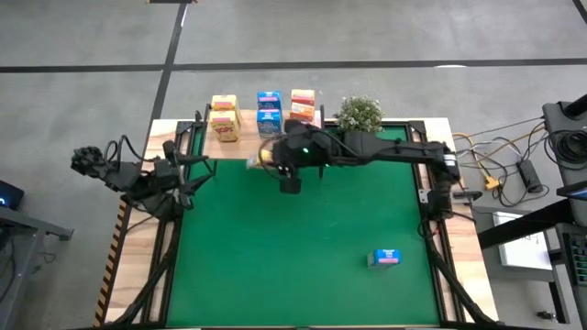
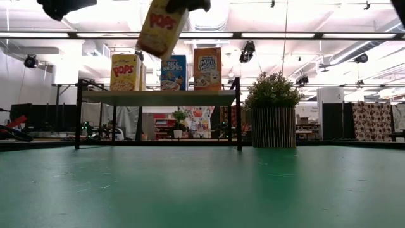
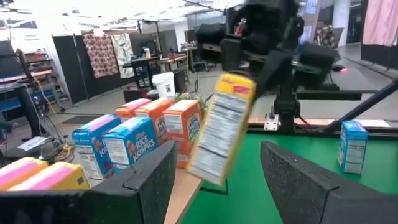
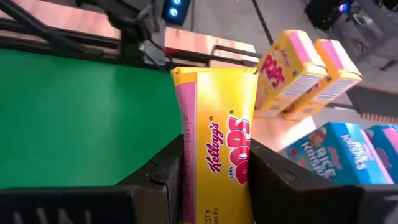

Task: Stack cereal on shelf
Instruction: Put the yellow cereal box on the shelf

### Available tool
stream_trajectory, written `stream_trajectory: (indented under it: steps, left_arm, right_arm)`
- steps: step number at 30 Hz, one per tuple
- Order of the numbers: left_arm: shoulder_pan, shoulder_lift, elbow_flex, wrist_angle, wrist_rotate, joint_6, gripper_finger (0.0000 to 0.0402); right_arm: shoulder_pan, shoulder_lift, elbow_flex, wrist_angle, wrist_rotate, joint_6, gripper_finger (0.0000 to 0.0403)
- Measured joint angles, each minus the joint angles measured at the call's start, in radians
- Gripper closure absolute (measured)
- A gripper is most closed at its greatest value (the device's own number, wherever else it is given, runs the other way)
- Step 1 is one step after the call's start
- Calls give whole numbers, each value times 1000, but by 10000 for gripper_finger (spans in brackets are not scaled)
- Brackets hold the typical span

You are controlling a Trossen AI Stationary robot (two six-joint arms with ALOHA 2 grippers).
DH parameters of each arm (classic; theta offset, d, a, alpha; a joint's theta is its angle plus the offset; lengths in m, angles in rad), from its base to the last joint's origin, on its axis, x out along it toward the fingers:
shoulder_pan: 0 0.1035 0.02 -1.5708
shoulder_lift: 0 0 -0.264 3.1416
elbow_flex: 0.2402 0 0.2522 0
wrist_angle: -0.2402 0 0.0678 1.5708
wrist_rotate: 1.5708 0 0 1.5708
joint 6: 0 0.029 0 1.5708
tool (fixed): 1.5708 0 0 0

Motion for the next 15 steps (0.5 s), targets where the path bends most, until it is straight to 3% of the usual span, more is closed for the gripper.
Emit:
stream_trajectory:
  steps: [8, 15]
  left_arm:
    - [0, -93, -39, -4, 1, 7, 186]
    - [0, -148, -35, -6, 1, 7, 186]
  right_arm:
    - [-60, 155, 227, -127, -32, -31, 273]
    - [-89, 245, 314, -132, -32, -85, 271]
